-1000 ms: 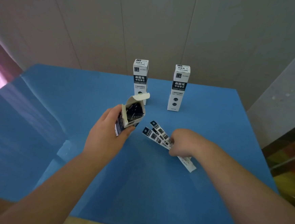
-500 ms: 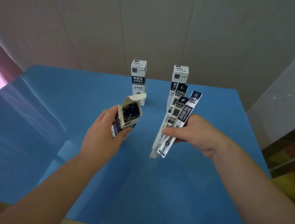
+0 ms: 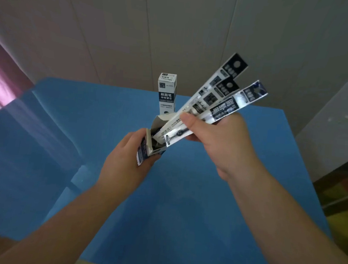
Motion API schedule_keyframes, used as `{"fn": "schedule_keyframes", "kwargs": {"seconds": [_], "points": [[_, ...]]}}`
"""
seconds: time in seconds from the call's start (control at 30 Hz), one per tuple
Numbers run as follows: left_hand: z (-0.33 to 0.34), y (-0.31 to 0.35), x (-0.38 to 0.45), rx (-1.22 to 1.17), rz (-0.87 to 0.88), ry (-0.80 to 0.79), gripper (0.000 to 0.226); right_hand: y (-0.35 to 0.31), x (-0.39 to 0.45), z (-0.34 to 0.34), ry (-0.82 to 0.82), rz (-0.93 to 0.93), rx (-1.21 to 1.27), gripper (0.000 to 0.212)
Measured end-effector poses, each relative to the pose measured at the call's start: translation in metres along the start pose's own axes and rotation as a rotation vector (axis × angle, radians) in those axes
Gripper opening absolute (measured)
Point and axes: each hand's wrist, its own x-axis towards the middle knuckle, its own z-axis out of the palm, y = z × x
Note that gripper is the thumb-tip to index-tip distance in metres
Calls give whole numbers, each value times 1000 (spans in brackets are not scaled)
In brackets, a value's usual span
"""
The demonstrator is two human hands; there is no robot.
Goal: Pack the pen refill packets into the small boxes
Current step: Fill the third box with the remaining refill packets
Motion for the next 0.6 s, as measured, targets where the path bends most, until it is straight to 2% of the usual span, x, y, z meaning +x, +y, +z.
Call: {"fn": "schedule_keyframes", "kwargs": {"seconds": [0.2,0.3,0.43,0.5,0.6], "points": [[2,3,-1,26,35,4,40,25,1,29,92,-59,-360,11],[1,1,-1,17,35,12,46,37,-5,42,44,-142,-507,11],[-1,0,-2,-28,1,25,43,27,4,37,-109,-113,-587,29],[-2,-2,-2,-29,5,30,40,15,7,32,-210,-99,-550,24],[-3,-4,-1,-25,8,30,37,-1,8,27,-257,-83,-529,16]]}}
